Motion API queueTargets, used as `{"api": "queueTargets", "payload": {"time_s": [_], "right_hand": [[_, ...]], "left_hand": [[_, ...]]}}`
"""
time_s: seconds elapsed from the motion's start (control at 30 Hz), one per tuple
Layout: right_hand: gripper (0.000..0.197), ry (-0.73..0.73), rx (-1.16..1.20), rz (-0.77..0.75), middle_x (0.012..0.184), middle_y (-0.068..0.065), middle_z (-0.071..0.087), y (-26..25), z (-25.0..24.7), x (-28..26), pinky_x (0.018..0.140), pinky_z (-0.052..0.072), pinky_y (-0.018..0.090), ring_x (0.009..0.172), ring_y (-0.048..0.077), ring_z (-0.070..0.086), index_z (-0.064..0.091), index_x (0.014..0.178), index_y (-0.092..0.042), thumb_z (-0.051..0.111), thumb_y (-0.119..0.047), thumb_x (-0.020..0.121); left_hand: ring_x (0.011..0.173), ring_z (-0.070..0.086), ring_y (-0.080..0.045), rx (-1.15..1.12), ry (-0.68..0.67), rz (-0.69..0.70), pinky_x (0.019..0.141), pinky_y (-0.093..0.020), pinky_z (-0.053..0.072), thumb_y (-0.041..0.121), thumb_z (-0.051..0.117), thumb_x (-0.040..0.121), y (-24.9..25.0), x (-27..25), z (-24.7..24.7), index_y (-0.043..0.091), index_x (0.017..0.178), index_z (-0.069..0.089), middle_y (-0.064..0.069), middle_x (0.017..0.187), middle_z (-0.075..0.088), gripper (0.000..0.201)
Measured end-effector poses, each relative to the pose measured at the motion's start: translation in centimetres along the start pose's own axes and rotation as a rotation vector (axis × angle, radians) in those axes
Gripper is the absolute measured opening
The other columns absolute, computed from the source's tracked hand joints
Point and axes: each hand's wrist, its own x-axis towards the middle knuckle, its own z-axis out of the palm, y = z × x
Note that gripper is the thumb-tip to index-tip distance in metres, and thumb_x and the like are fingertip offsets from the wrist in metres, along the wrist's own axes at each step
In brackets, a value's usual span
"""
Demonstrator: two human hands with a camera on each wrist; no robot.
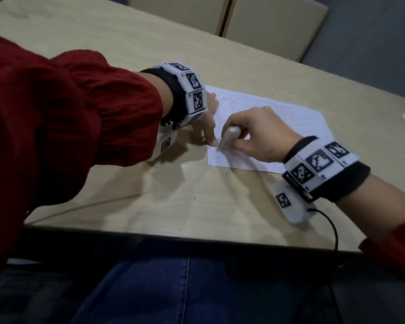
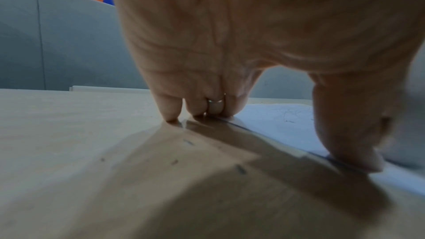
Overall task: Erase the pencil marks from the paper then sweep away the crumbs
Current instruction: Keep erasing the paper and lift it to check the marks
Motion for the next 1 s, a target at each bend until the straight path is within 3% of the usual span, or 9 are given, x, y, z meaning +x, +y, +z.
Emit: {"api": "queueTargets", "payload": {"time_s": [0.1, 0.2, 0.33, 0.4, 0.47, 0.67, 0.73, 0.83, 1.0], "right_hand": [[0.008, -0.077, 0.055, -0.009, 0.075, -0.003, 0.071, -0.8, 0.3, -2.4, 0.072, 0.052, 0.033, 0.072, 0.015, 0.065, 0.07, 0.083, -0.022, 0.071, -0.023, 0.075], [0.008, -0.131, 0.06, -0.048, 0.074, -0.004, 0.071, -1.0, 0.1, -2.8, 0.073, 0.052, 0.034, 0.071, 0.013, 0.065, 0.071, 0.083, -0.021, 0.073, -0.019, 0.076], [0.008, 0.068, 0.065, 0.036, 0.076, -0.001, 0.068, 0.9, -0.9, 0.9, 0.073, 0.051, 0.033, 0.074, 0.019, 0.062, 0.07, 0.082, -0.017, 0.074, -0.015, 0.075], [0.012, 0.056, -0.004, 0.08, 0.077, -0.004, 0.066, 1.8, -1.1, 2.4, 0.068, 0.047, 0.024, 0.079, 0.017, 0.062, 0.071, 0.085, -0.016, 0.076, -0.014, 0.075], [0.012, 0.027, -0.039, 0.069, 0.078, -0.003, 0.067, 1.7, -0.8, 2.4, 0.068, 0.048, 0.024, 0.078, 0.017, 0.062, 0.071, 0.085, -0.015, 0.076, -0.016, 0.075], [0.008, -0.002, 0.027, -0.042, 0.075, -0.005, 0.07, 0.2, 0.3, -2.0, 0.073, 0.049, 0.029, 0.072, 0.015, 0.063, 0.072, 0.085, -0.021, 0.073, -0.021, 0.077], [0.009, -0.017, 0.014, -0.048, 0.075, -0.006, 0.069, 0.5, 0.1, -1.4, 0.073, 0.049, 0.03, 0.071, 0.014, 0.062, 0.071, 0.085, -0.021, 0.073, -0.018, 0.077], [0.012, 0.044, 0.005, -0.02, 0.071, -0.01, 0.063, 1.4, -0.2, 0.4, 0.074, 0.049, 0.03, 0.067, 0.012, 0.057, 0.07, 0.085, -0.017, 0.07, -0.008, 0.077], [0.011, -0.036, -0.048, 0.034, 0.076, -0.008, 0.065, 2.7, -1.2, 1.2, 0.063, 0.041, 0.013, 0.064, 0.001, 0.052, 0.071, 0.088, -0.019, 0.071, -0.013, 0.078]], "left_hand": [[0.098, 0.031, -0.014, 0.001, 0.031, -0.005, 0.069, -0.027, 0.03, 0.079, 0.071, 0.049, -0.1, 0.1, 0.0, 0.014, 0.109, 0.053, 0.001, 0.138, 0.046, 0.09], [0.099, 0.034, -0.014, -0.032, 0.021, -0.01, 0.071, -0.028, 0.032, 0.084, 0.063, 0.028, 0.1, -0.2, -0.1, 0.023, 0.093, 0.042, 0.002, 0.114, 0.035, 0.092], [0.1, 0.041, -0.015, -0.059, 0.053, -0.024, 0.084, -0.029, 0.033, 0.085, 0.059, 0.026, 0.0, 0.0, 0.0, 0.016, 0.105, 0.042, 0.0, 0.113, 0.036, 0.106], [0.116, 0.048, -0.022, -0.103, 0.093, -0.026, 0.094, -0.032, 0.038, 0.079, 0.071, 0.048, -0.3, 0.1, 0.4, 0.008, 0.123, 0.048, 0.0, 0.135, 0.044, 0.106], [0.133, 0.04, -0.025, -0.122, 0.123, -0.032, 0.107, -0.039, 0.037, 0.069, 0.073, 0.064, -0.5, 0.1, 0.6, 0.009, 0.143, 0.038, -0.005, 0.153, 0.033, 0.105], [0.133, 0.038, -0.023, -0.08, 0.115, -0.014, 0.101, -0.031, 0.032, 0.068, 0.073, 0.063, 0.2, 0.0, 0.7, 0.008, 0.143, 0.037, -0.003, 0.153, 0.031, 0.106], [0.119, 0.039, -0.016, -0.067, 0.095, 0.003, 0.096, -0.028, 0.03, 0.068, 0.073, 0.059, 0.3, 0.1, 0.6, 0.007, 0.136, 0.041, 0.002, 0.146, 0.034, 0.103], [0.138, 0.029, -0.021, -0.05, 0.105, 0.0, 0.111, -0.035, 0.029, 0.06, 0.074, 0.071, -0.1, 0.1, 0.3, 0.007, 0.151, 0.021, -0.008, 0.159, 0.017, 0.11], [0.131, 0.036, -0.02, -0.054, 0.116, -0.002, 0.109, -0.034, 0.03, 0.061, 0.06, 0.084, -1.3, 0.4, -0.6, 0.009, 0.147, 0.032, -0.008, 0.157, 0.024, 0.087]]}}
